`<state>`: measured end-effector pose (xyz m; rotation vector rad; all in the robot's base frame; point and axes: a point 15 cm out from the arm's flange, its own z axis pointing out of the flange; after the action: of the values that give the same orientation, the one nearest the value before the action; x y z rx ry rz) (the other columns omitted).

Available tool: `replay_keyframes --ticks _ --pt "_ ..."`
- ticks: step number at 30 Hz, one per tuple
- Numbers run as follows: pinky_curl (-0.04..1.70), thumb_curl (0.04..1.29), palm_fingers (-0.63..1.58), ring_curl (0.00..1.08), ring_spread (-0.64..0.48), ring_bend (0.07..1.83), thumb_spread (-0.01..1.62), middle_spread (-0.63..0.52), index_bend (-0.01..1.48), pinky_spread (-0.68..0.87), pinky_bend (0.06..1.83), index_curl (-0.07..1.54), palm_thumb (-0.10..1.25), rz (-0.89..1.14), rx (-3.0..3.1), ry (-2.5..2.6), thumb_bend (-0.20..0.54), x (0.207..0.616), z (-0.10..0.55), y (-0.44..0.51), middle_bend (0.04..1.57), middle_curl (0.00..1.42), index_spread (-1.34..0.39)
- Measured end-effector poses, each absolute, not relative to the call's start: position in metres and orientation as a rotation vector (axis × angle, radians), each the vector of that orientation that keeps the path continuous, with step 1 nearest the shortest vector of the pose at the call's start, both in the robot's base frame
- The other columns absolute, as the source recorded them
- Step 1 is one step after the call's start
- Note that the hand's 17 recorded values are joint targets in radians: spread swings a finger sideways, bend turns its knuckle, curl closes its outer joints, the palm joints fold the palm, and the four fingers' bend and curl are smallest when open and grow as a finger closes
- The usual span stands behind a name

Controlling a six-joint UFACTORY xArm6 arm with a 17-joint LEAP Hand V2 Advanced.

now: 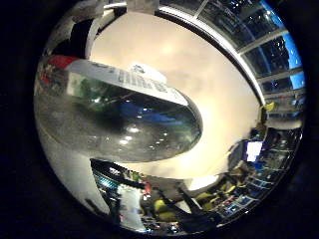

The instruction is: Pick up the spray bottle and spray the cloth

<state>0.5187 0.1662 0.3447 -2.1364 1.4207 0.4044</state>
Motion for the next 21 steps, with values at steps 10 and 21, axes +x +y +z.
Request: replay_keyframes --ticks 10,21 --pt "1.55 0.69 1.13 0.81 -0.22 1.35 0.99 -0.10 1.20 -0.15 1.00 0.80 1.04 0.663 -1.787 1.167 -0.014 0.513 0.382 0.258 1.42 0.66 -0.20" --pt "1.53 0.70 1.13 0.80 -0.22 1.35 0.98 -0.09 1.19 -0.15 1.01 0.81 1.03 0.796 -1.538 1.025 -0.015 0.529 0.339 0.334 1.41 0.66 -0.20"
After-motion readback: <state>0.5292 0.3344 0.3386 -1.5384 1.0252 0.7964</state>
